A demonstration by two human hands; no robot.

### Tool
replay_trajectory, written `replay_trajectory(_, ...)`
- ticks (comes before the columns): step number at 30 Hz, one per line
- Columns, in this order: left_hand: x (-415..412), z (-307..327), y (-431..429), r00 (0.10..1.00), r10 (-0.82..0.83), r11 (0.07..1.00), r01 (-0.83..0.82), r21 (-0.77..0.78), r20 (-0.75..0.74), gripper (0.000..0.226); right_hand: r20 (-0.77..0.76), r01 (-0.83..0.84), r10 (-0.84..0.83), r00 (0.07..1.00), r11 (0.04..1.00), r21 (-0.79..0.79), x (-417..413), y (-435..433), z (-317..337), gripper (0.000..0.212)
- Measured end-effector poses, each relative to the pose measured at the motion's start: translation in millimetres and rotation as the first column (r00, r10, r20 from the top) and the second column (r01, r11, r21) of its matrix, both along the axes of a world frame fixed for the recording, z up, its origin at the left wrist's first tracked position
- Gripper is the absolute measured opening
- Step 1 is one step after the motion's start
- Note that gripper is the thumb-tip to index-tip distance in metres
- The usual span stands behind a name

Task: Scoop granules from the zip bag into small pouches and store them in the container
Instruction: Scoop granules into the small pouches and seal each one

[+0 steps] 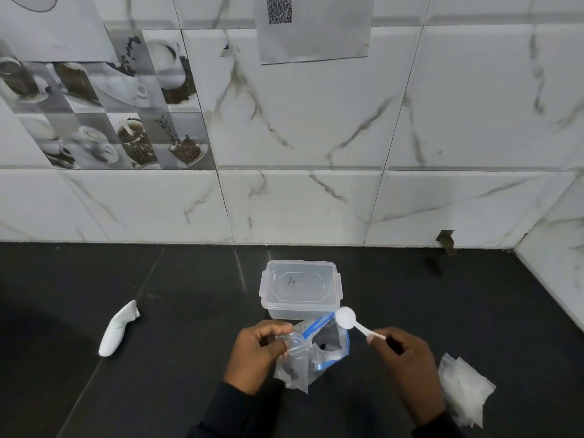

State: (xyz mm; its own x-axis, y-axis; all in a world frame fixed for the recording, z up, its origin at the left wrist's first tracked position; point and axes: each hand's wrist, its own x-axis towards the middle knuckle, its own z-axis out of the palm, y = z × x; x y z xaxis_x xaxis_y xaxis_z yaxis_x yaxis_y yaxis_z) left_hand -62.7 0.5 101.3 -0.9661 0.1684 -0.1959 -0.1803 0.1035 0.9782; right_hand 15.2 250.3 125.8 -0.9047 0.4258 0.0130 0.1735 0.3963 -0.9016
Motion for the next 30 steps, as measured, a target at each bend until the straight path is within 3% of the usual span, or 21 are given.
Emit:
replay_trajectory(2,-2,-9,-5,0.999,0.038,0.999,-0.038,0.000,0.036,0.029,0.159,-0.044,0.032,0.987,0.997,0.070,-7,12,-5,0.013)
replay_trajectory(5,-4,-27,-6,0.983,0.073,0.997,-0.069,-0.028,0.171,0.030,0.211,-0.055,0.028,0.977,0.991,0.125,-24,14,-13,0.013)
replay_trajectory(8,-1,-45,0,0.946,0.039,0.997,-0.015,-0.076,0.321,0.030,0.330,-0.161,0.083,0.940,0.963,0.216,-52,12,-34,0.032)
replay_trajectory(11,6,-52,9,0.899,-0.034,0.995,0.070,-0.067,0.436,0.020,0.532,-0.263,0.125,0.837,0.946,0.190,-81,1,-55,0.038)
replay_trajectory(16,9,-54,17,0.897,-0.029,0.998,0.053,-0.042,0.442,0.017,0.735,-0.543,0.290,0.613,0.830,0.125,-112,-18,-61,0.033)
replay_trajectory(18,10,-49,13,0.910,-0.019,0.998,0.039,-0.041,0.414,0.018,0.709,-0.490,0.338,0.619,0.872,0.013,-111,-17,-58,0.036)
replay_trajectory(21,11,-39,2,0.940,0.007,1.000,0.000,-0.019,0.342,0.020,0.611,-0.431,0.356,0.707,0.902,-0.025,-106,-4,-67,0.047)
replay_trajectory(24,11,-23,-7,0.965,0.016,0.999,-0.024,0.026,0.260,0.021,0.432,-0.325,0.261,0.863,0.942,0.080,-86,0,-56,0.027)
replay_trajectory(26,10,-8,-10,0.978,0.016,0.999,-0.023,0.033,0.209,0.022,0.224,-0.213,0.175,0.959,0.964,0.161,-70,-1,-40,0.013)
replay_trajectory(27,9,1,-10,0.984,0.018,0.999,-0.023,0.026,0.175,0.021,0.135,-0.191,0.174,0.975,0.973,0.128,-62,-4,-30,0.013)
replay_trajectory(30,2,32,-2,0.998,0.034,0.999,-0.036,0.032,0.061,0.019,0.006,-0.414,0.415,0.910,0.909,-0.039,-40,-19,8,0.031)
